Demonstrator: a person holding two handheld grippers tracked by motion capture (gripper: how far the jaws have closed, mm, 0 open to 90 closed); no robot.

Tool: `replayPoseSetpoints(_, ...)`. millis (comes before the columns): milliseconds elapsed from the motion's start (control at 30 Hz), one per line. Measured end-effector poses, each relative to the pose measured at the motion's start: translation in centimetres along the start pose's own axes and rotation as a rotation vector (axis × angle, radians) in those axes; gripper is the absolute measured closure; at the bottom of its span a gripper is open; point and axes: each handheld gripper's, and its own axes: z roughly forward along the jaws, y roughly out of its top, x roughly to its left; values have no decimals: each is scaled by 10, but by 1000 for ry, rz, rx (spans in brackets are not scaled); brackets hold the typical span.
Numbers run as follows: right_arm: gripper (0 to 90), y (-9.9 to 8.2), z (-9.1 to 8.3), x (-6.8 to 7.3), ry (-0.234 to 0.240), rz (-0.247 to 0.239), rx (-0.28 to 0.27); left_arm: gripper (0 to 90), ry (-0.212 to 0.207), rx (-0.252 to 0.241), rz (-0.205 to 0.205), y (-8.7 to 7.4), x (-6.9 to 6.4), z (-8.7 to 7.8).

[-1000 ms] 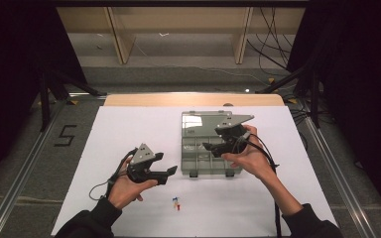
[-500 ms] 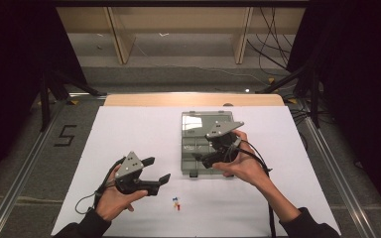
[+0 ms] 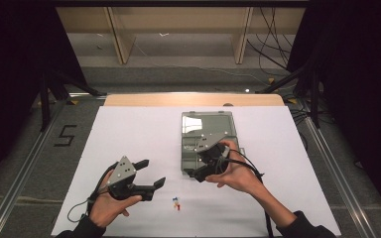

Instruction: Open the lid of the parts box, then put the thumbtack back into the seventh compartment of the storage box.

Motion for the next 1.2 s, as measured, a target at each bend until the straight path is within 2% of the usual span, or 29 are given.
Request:
replayPoseSetpoints(33, 271, 0, 2, 1, -4, -6, 1, 187, -9, -13, 3, 0, 0, 0)
replayPoseSetpoints(133, 271, 0, 4, 4, 14, -15, 17, 187, -1, -23, 3, -1, -2, -5)
replayPoseSetpoints(167, 271, 0, 4, 5, 14, -12, 18, 187, -13, -31, 25, 0, -1, -6)
replayPoseSetpoints(200, 271, 0, 5, 6, 17, -15, 20, 187, -9, -38, -1, -1, -2, -6)
replayPoseSetpoints(267, 271, -1, 7, 8, 28, -20, 25, 187, -16, -55, -9, -1, -4, -7)
replayPoseSetpoints(300, 271, -1, 8, 10, 33, -26, 32, 187, -9, -47, -6, -1, -5, -9)
replayPoseSetpoints(367, 272, -1, 10, 13, 46, -36, 42, 187, -21, -59, -6, -2, -6, -9)
replayPoseSetpoints(433, 276, -1, 11, 15, 48, -40, 49, 187, -20, -54, 19, -1, -6, -10)
replayPoseSetpoints(500, 277, -1, 13, 16, 54, -47, 55, 187, -15, -57, 1, -1, -7, -11)
replayPoseSetpoints(567, 277, -1, 14, 18, 61, -50, 67, 188, -16, -60, 18, -1, -5, -11)
replayPoseSetpoints(700, 288, -1, 18, 21, 66, -72, 80, 187, -7, -64, 10, -2, -6, -11)
replayPoseSetpoints(800, 333, -1, 20, 25, 84, -99, 98, 187, -4, -61, 11, -2, -6, -11)
replayPoseSetpoints(967, 393, 0, 28, 32, 116, -138, 147, 188, -1, -72, -9, -2, -6, -10)
replayPoseSetpoints(1033, 414, 0, 31, 34, 124, -148, 158, 188, -1, -72, 6, -1, -5, -10)
replayPoseSetpoints(1100, 437, 0, 35, 36, 132, -157, 173, 188, -2, -76, -3, -2, -5, -9)
replayPoseSetpoints(1133, 453, 0, 37, 37, 133, -169, 181, 188, -8, -76, 15, -2, -4, -8)
replayPoseSetpoints(1167, 467, -1, 39, 39, 138, -173, 193, 191, 3, -68, 3, -2, -5, -8)
replayPoseSetpoints(1200, 497, -2, 42, 40, 151, -186, 205, 194, 7, -67, 11, -2, -5, -9)
